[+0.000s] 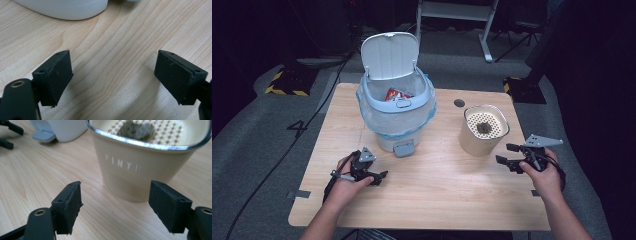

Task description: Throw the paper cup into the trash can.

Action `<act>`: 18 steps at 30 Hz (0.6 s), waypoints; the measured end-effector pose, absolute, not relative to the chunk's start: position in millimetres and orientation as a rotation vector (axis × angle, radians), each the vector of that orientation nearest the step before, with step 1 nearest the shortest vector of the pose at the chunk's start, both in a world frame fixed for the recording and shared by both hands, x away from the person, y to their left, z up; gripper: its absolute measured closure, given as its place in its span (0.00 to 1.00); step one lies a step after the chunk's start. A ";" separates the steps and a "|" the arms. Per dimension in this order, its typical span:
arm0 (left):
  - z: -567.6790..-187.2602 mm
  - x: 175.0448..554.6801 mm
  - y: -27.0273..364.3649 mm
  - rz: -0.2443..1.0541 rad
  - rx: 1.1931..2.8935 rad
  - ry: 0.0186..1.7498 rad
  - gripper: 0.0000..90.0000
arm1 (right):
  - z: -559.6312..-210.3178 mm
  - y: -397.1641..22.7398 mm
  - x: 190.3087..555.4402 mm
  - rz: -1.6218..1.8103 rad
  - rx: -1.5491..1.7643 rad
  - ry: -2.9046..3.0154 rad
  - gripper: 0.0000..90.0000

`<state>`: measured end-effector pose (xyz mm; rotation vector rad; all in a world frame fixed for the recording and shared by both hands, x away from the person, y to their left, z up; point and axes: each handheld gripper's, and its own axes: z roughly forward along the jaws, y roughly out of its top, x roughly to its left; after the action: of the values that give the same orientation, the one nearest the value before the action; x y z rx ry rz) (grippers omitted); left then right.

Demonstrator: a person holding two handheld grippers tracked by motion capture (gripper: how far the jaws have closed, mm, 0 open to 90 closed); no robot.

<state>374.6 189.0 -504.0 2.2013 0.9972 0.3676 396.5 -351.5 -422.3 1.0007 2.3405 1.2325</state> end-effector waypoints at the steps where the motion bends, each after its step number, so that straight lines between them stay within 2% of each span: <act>1: -504.1 374.4 189.3 0.372 2.196 1.006 0.17 | -427.4 -350.8 395.7 1.227 1.004 2.341 0.28; 14: -503.9 372.9 194.0 0.375 2.200 0.996 0.17 | -493.9 -339.1 387.6 1.105 0.998 2.397 0.24; 18: -502.7 372.6 194.5 0.378 2.188 1.024 0.22 | -504.0 -333.7 388.1 1.070 0.988 2.416 0.22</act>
<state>372.6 194.5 -502.7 2.1882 1.0235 0.3776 388.1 -333.7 -504.0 0.9878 2.4163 1.0704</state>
